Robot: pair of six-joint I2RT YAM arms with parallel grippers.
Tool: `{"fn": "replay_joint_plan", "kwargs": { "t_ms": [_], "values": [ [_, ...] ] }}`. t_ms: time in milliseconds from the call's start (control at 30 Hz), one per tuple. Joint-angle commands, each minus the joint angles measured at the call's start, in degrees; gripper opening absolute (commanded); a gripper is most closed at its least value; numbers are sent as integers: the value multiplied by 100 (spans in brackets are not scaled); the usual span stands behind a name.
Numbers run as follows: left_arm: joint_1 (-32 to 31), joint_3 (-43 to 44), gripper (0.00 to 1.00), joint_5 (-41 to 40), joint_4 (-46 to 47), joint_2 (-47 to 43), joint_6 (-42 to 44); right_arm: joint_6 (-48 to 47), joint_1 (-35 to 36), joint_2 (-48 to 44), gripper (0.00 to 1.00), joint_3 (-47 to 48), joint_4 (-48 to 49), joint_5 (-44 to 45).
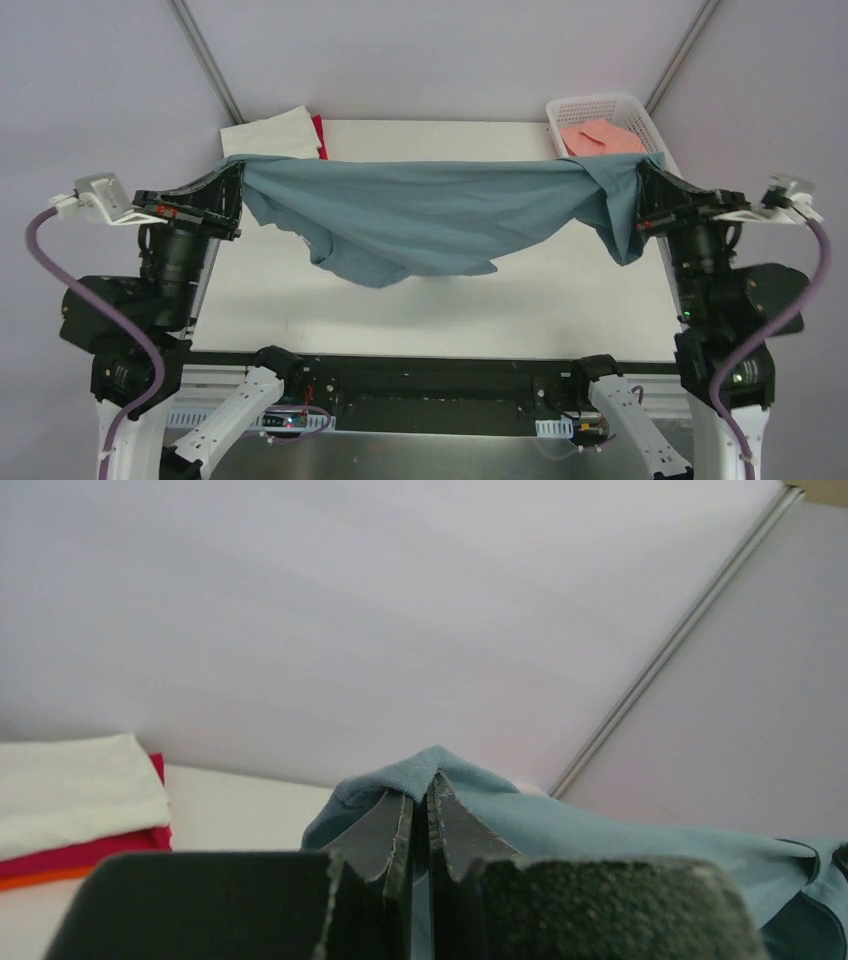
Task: Fold and stack the t-shirts
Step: Flatten out the tshirt
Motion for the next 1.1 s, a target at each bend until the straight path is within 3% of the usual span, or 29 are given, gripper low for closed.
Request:
{"fn": "replay_joint_plan", "kwargs": {
  "t_ms": [0,233,467,567,733,800,867,900,933,1033,1067],
  "values": [
    [22,659,0,297,-44,1,339,14,-14,-288,0,685,-356,-116],
    [20,1035,0,-99,-169,451,393,500,-7,-302,0,973,-1130,-362],
    [24,574,0,-1452,-106,1723,325,1054,-11,197,0,0,-1414,-107],
    [98,289,0,-2193,36,2828,250,1371,-15,680,0,-977,-1119,21],
    [727,575,0,-1574,132,5268,-198,1727,-122,2216,0,-1998,-547,215],
    [804,1051,2,-1443,66,6287,-192,1790,-271,2940,5,-2089,-231,152],
    [814,1648,33,-1290,-58,7335,-45,1768,-404,3675,29,-1799,-145,281],
    [807,1997,59,-1241,-192,7694,24,1691,-424,3949,45,-1589,-213,385],
    [807,2360,71,-1215,-438,7994,7,1586,-415,4189,65,-1359,-337,510],
    [806,2891,98,-1119,-799,8291,-81,1502,-412,4498,92,-952,-524,1014],
    [806,2891,99,-1095,-801,8268,-81,1467,-414,4508,98,-945,-526,1168]
  ]
}}
